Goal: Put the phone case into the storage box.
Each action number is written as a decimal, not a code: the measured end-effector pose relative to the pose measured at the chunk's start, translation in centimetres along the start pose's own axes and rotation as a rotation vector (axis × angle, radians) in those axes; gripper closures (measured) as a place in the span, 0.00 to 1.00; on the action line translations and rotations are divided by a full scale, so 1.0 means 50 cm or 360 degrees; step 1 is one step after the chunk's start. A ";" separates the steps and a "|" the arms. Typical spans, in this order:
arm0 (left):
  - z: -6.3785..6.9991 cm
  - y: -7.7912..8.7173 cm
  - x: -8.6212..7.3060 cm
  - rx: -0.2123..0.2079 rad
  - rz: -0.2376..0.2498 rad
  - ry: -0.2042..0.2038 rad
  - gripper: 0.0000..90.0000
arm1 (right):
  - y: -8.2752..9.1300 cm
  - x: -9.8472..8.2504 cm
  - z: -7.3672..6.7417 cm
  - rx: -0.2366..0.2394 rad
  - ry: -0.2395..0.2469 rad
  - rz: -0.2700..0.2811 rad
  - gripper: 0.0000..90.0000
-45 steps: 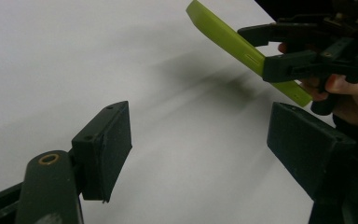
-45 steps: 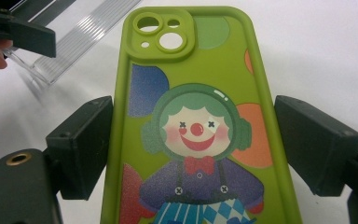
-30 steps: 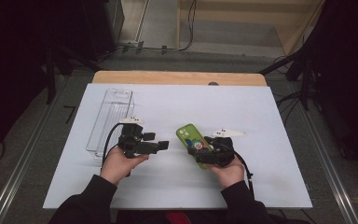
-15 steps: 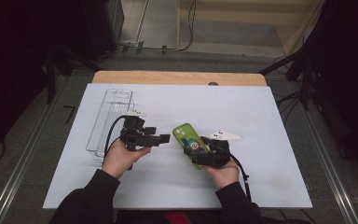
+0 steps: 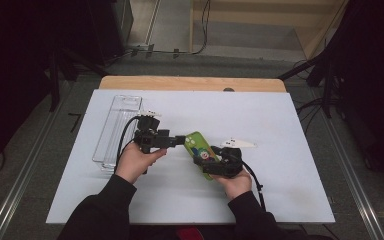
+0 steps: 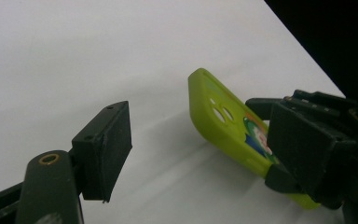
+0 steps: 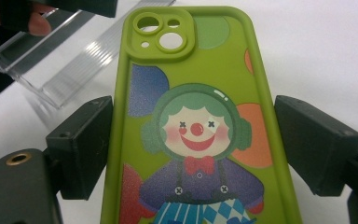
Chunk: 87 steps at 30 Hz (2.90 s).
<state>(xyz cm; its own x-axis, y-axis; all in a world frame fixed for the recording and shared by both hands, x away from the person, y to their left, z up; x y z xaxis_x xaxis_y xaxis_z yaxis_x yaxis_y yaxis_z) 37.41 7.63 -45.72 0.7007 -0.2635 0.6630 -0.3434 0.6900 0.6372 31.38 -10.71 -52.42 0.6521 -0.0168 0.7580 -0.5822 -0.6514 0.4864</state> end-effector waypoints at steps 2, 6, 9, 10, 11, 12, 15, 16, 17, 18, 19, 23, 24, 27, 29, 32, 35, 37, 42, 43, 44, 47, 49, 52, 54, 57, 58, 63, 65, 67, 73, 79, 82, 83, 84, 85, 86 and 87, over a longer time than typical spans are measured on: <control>-0.001 -0.005 0.004 0.0015 0.0000 0.0002 0.25 | -0.003 0.001 -0.004 0.0004 -0.0023 0.0020 0.16; -0.001 -0.013 0.013 0.0047 0.0000 0.0004 0.25 | -0.005 0.002 -0.008 0.0008 -0.0083 0.0045 0.16; -0.002 -0.018 0.017 0.0068 -0.0003 -0.0004 0.25 | -0.007 0.003 -0.011 -0.0026 -0.0100 0.0092 0.16; -0.003 -0.021 0.019 0.0063 -0.0002 0.0005 0.25 | -0.008 0.003 -0.011 -0.0030 -0.0105 0.0097 0.16; -0.002 -0.023 0.020 0.0058 -0.0003 0.0014 0.25 | -0.009 0.002 -0.014 -0.0030 -0.0116 0.0102 0.16; -0.002 -0.026 0.021 0.0054 0.0002 0.0018 0.25 | -0.011 0.002 -0.015 -0.0029 -0.0114 0.0099 0.16; -0.005 -0.034 0.022 0.0083 -0.0006 0.0021 0.26 | -0.016 0.002 -0.018 -0.0026 -0.0129 0.0117 0.16; -0.006 -0.037 0.023 0.0076 -0.0002 0.0042 0.27 | -0.017 0.003 -0.019 -0.0023 -0.0139 0.0127 0.16; -0.006 -0.039 0.024 0.0071 0.0001 0.0051 0.27 | -0.019 0.004 -0.020 -0.0018 -0.0149 0.0138 0.16; -0.005 -0.043 0.024 0.0064 0.0002 0.0051 0.27 | -0.020 0.004 -0.021 -0.0014 -0.0155 0.0144 0.16; -0.004 -0.045 0.024 0.0063 -0.0001 0.0052 0.27 | -0.022 0.005 -0.023 -0.0011 -0.0169 0.0142 0.16; -0.003 -0.051 0.024 0.0081 -0.0003 0.0058 0.29 | -0.028 0.006 -0.029 0.0000 -0.0184 0.0166 0.16; -0.003 -0.052 0.023 0.0080 -0.0003 0.0060 0.29 | -0.029 0.006 -0.030 -0.0001 -0.0182 0.0173 0.16; 0.000 -0.049 0.024 0.0093 0.0035 0.0043 0.37 | -0.031 0.007 -0.031 -0.0030 -0.0188 0.0200 0.16; 0.002 -0.050 0.023 0.0096 0.0033 0.0043 0.38 | -0.031 0.008 -0.032 -0.0044 -0.0180 0.0220 0.16; 0.000 -0.054 0.021 0.0075 0.0034 0.0084 0.40 | -0.033 0.009 -0.034 -0.0040 -0.0191 0.0243 0.16; -0.001 -0.057 0.018 0.0051 0.0032 0.0120 0.44 | -0.034 0.010 -0.036 -0.0035 -0.0205 0.0256 0.16; -0.001 -0.058 0.017 0.0035 0.0032 0.0142 0.47 | -0.035 0.010 -0.038 -0.0033 -0.0207 0.0267 0.16; -0.002 -0.060 0.015 -0.0013 0.0044 0.0187 0.56 | -0.037 0.010 -0.044 -0.0024 -0.0196 0.0292 0.16; -0.002 -0.059 0.016 -0.0023 0.0054 0.0185 0.63 | -0.038 0.009 -0.048 -0.0013 -0.0198 0.0302 0.16; -0.001 -0.058 0.016 -0.0028 0.0062 0.0190 0.63 | -0.038 0.009 -0.048 -0.0013 -0.0198 0.0302 0.16; -0.001 -0.056 0.018 -0.0066 0.0081 0.0230 0.71 | -0.040 0.009 -0.052 0.0002 -0.0214 0.0323 0.16; -0.002 -0.055 0.018 -0.0105 0.0087 0.0252 0.73 | -0.042 0.009 -0.053 0.0003 -0.0219 0.0342 0.16; -0.004 -0.053 0.017 -0.0134 0.0088 0.0272 0.76 | -0.042 0.009 -0.054 -0.0007 -0.0190 0.0349 0.16; -0.004 -0.052 0.018 -0.0152 0.0098 0.0290 0.78 | -0.043 0.008 -0.055 -0.0015 -0.0179 0.0350 0.16; -0.002 -0.051 0.019 -0.0159 0.0112 0.0294 0.80 | -0.045 0.007 -0.056 -0.0014 -0.0172 0.0349 0.16; -0.002 -0.050 0.020 -0.0171 0.0116 0.0304 0.81 | -0.045 0.007 -0.056 -0.0016 -0.0173 0.0348 0.16; 0.002 -0.050 0.020 -0.0218 0.0115 0.0329 0.85 | -0.048 0.005 -0.056 -0.0028 -0.0134 0.0346 0.16; 0.007 -0.049 0.019 -0.0225 0.0119 0.0316 0.92 | -0.050 0.005 -0.057 -0.0011 -0.0135 0.0334 0.16; 0.011 -0.048 0.019 -0.0226 0.0123 0.0301 0.92 | -0.048 0.005 -0.057 -0.0025 -0.0117 0.0334 0.16; 0.013 -0.045 0.022 -0.0273 0.0146 0.0322 0.92 | -0.044 0.009 -0.056 -0.0016 -0.0085 0.0337 0.15; 0.014 -0.043 0.022 -0.0309 0.0141 0.0339 0.93 | -0.043 0.013 -0.057 -0.0037 -0.0027 0.0285 0.15; 0.018 -0.042 0.022 -0.0319 0.0144 0.0331 0.93 | -0.040 0.016 -0.055 -0.0008 -0.0035 0.0252 0.15; 0.018 -0.042 0.022 -0.0317 0.0141 0.0321 0.93 | -0.039 0.017 -0.054 0.0003 -0.0025 0.0229 0.14; 0.020 -0.041 0.023 -0.0315 0.0143 0.0312 0.93 | -0.039 0.018 -0.055 0.0014 -0.0013 0.0209 0.10; 0.021 -0.041 0.023 -0.0317 0.0140 0.0311 0.93 | -0.042 0.019 -0.058 0.0037 0.0010 0.0162 0.00; 0.023 -0.041 0.023 -0.0319 0.0141 0.0310 0.93 | -0.044 0.019 -0.060 0.0036 0.0013 0.0127 0.00; 0.023 -0.041 0.023 -0.0322 0.0140 0.0307 0.93 | -0.046 0.019 -0.064 0.0051 0.0013 0.0082 0.00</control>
<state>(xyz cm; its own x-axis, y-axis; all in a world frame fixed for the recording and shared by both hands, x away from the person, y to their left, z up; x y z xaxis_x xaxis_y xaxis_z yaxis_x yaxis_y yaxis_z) 38.21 5.14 -45.79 0.7866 -0.0771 0.6126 -0.2897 0.8301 0.4765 31.79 -6.80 -51.41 0.6176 -0.0449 0.7852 -0.5991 -0.6736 0.4328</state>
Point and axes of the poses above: each handheld gripper's, and its own axes: y roughly backward along the jaws, x roughly out of its top, z roughly to its right, the point moved 5 cm from there along -y, roughly forward along the jaws, and after that the axes turned 2 degrees about -y, right-handed, at the moved point
